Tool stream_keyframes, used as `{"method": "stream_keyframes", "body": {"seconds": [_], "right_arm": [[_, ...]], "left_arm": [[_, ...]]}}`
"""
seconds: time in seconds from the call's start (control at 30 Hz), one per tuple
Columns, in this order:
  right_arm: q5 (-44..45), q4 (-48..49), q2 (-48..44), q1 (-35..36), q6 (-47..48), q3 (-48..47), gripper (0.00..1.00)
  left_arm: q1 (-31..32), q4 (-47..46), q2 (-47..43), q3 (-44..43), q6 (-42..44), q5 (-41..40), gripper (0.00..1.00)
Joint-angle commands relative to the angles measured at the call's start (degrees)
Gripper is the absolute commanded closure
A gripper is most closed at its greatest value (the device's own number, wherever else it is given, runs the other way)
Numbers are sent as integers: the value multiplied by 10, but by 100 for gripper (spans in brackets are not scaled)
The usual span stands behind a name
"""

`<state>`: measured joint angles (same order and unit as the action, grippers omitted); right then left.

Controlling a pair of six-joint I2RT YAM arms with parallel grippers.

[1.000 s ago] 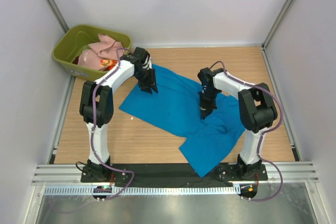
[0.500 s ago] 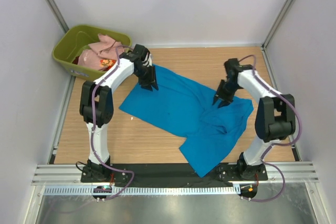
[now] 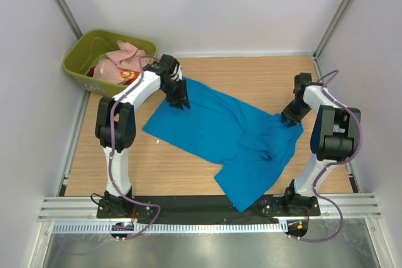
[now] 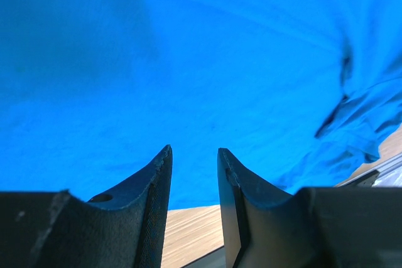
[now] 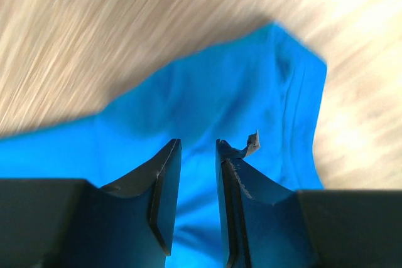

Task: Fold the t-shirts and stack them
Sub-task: Fold the tshirt

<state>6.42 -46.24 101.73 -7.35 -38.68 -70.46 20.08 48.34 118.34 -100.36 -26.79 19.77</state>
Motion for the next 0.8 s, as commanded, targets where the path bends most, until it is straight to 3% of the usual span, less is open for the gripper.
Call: {"method": "stream_keyframes", "body": {"seconds": [0.0, 0.37, 0.77], "right_arm": [[28, 47, 43, -27, -6, -13, 65], [105, 3, 147, -61, 16, -97, 63], [123, -10, 280, -59, 69, -283, 62]], "left_arm": [[-6, -6, -40, 26, 0, 12, 64], [-21, 3, -14, -8, -11, 19, 64], [-22, -16, 156, -252, -107, 10, 62]]}}
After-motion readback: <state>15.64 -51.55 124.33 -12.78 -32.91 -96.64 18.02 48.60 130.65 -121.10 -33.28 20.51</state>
